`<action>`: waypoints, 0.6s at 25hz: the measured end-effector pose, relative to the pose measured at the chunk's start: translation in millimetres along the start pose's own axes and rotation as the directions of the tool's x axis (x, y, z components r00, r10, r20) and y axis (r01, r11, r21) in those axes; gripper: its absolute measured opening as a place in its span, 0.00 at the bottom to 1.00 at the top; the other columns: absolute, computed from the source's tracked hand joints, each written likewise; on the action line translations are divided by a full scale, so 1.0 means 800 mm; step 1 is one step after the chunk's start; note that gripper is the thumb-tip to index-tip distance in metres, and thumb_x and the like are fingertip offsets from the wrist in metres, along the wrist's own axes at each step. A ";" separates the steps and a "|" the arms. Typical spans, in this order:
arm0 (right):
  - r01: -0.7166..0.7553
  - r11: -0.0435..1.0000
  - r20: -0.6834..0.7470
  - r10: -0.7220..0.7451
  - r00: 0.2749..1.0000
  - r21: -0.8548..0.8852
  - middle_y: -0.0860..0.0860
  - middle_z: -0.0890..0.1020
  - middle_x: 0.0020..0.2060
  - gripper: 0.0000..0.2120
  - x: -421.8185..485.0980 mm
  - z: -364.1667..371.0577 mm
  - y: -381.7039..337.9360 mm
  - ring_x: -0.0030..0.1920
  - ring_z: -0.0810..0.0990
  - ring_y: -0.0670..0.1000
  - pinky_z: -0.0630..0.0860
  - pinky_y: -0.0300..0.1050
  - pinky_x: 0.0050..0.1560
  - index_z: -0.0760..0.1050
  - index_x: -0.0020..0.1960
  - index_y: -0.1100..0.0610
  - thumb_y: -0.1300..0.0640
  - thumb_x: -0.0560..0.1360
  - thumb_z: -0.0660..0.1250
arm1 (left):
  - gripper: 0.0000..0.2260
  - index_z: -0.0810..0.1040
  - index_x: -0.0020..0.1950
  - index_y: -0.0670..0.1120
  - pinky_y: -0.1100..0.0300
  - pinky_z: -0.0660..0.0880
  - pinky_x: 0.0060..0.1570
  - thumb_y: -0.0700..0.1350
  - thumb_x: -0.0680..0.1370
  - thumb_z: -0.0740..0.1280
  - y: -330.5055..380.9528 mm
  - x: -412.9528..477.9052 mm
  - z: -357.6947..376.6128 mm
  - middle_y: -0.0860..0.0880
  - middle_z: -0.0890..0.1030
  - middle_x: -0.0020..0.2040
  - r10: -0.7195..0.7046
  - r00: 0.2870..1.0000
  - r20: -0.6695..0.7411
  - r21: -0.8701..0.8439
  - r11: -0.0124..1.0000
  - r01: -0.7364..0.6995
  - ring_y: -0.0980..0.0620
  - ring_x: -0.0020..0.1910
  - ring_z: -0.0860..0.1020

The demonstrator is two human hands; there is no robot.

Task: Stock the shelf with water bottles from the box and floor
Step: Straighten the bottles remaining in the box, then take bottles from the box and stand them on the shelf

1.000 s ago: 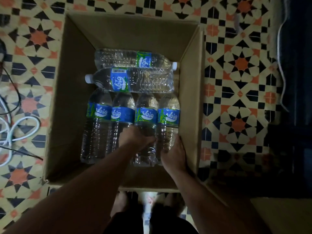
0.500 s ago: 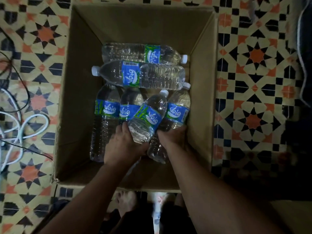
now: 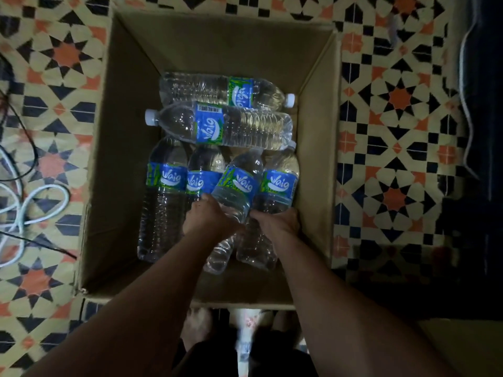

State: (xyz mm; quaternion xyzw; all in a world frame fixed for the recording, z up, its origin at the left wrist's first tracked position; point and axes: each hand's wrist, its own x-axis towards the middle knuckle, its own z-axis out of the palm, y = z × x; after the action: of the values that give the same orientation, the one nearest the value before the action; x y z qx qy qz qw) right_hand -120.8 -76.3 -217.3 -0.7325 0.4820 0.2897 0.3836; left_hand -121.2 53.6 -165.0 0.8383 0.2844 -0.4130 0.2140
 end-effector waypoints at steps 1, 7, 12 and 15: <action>-0.004 1.000 0.018 0.004 1.000 0.019 0.51 0.84 0.52 0.46 -0.005 -0.006 -0.001 0.49 0.84 0.53 0.83 0.50 0.50 0.74 0.60 0.55 0.44 0.44 0.82 | 0.42 0.69 0.69 0.41 0.53 0.75 0.58 0.60 0.63 0.80 -0.002 0.000 -0.005 0.40 0.77 0.64 -0.003 1.000 0.010 -0.018 1.000 0.003 0.41 0.63 0.77; -0.061 0.990 0.062 0.054 0.997 0.125 0.49 0.86 0.38 0.34 -0.070 -0.049 -0.022 0.36 0.86 0.50 0.84 0.52 0.41 0.82 0.48 0.58 0.46 0.45 0.81 | 0.30 0.80 0.59 0.47 0.54 0.79 0.51 0.60 0.62 0.80 -0.029 -0.040 -0.037 0.44 0.84 0.55 0.067 0.998 -0.013 0.025 0.997 -0.067 0.43 0.54 0.82; 0.115 0.992 0.064 -0.118 0.991 0.048 0.53 0.77 0.65 0.46 -0.142 -0.097 -0.035 0.63 0.78 0.54 0.73 0.42 0.63 0.68 0.71 0.57 0.45 0.58 0.81 | 0.39 0.77 0.63 0.46 0.52 0.77 0.52 0.62 0.58 0.80 -0.034 -0.103 -0.090 0.43 0.83 0.57 0.140 0.981 -0.131 -0.057 0.987 -0.148 0.41 0.57 0.81; 0.246 0.966 0.056 -0.251 0.966 0.083 0.54 0.69 0.72 0.49 -0.187 -0.148 -0.047 0.70 0.70 0.54 0.64 0.38 0.65 0.59 0.76 0.57 0.47 0.64 0.80 | 0.38 0.78 0.59 0.46 0.54 0.78 0.52 0.61 0.54 0.81 -0.018 -0.156 -0.121 0.47 0.84 0.53 0.169 0.963 -0.212 -0.243 0.945 -0.219 0.46 0.52 0.82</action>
State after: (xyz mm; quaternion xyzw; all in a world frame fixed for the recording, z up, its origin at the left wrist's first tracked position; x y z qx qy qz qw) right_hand -134.6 -94.6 -24.0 -0.7624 0.3839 0.2448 0.4598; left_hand -137.6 84.4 -10.1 0.8615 0.2715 -0.2672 0.3357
